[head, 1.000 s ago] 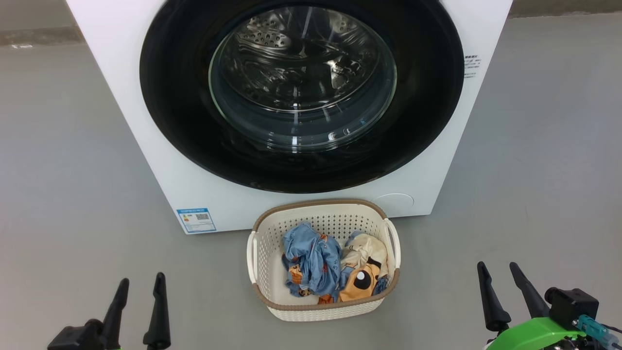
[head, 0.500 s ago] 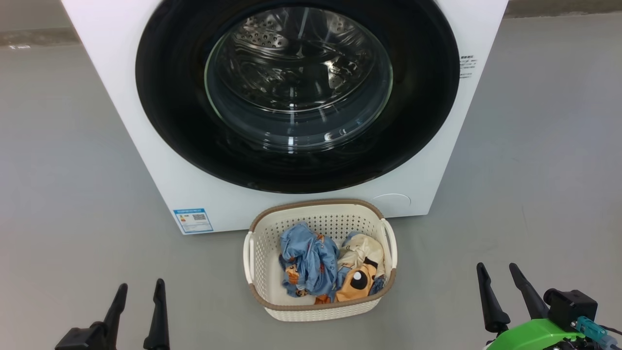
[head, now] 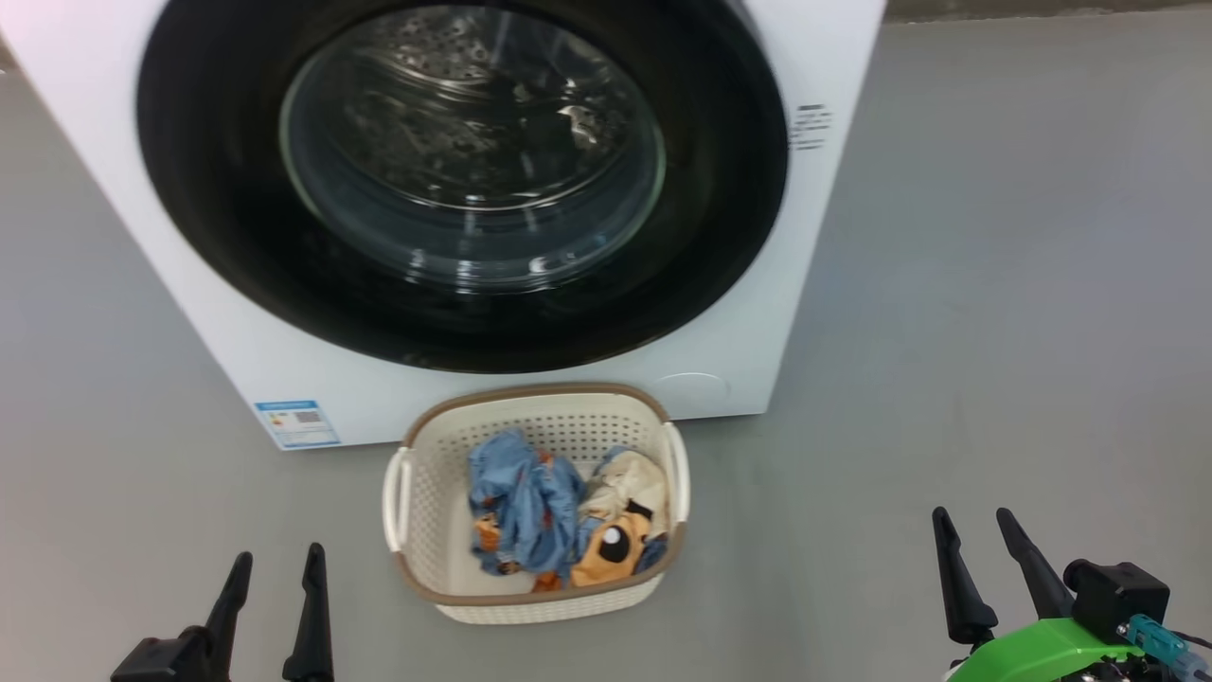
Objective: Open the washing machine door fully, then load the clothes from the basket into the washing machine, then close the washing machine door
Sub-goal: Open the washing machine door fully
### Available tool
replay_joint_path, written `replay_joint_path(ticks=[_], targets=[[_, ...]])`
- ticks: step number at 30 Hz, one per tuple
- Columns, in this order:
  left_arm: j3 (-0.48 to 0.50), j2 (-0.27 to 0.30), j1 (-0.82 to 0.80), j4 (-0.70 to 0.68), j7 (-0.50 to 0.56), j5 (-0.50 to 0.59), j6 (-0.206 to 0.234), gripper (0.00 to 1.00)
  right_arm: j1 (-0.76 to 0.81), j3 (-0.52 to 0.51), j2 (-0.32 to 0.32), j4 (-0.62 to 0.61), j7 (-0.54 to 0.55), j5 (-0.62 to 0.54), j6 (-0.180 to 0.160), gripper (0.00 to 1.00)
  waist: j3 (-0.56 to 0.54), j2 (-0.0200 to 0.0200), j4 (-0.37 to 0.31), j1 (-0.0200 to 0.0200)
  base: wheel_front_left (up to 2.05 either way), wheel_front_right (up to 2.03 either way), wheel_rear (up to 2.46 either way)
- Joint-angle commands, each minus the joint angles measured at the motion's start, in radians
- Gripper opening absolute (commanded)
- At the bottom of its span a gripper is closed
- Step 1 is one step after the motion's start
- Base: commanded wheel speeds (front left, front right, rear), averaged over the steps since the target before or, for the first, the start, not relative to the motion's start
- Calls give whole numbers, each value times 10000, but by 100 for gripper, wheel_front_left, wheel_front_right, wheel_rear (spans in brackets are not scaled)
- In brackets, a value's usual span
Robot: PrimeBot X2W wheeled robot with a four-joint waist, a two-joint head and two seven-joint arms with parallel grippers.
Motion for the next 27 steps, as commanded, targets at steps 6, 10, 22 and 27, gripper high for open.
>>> replay_joint_path(ticks=[6, 10, 22, 27], targets=[[334, 73, -301, -230, -65, -21, -17, 100, -242, 231, -14, -291, -122, -78, 16, 100, 57, 0, -27, 0, 123, 123, -246], [364, 44, -351, -329, -65, -196, -17, 100, -253, 239, -11, -312, -122, -113, 16, 100, 76, 0, -36, 0, 121, 121, -242], [414, -2, -347, -452, -65, -478, -17, 100, -297, 213, -3, -353, -122, -191, 16, 100, 108, 0, -26, 0, 71, 70, -141], [380, -7, -355, -441, -65, -517, -17, 100, -332, 280, -12, -322, -122, -237, 16, 100, 119, 0, -10, 0, 8, 8, -16]])
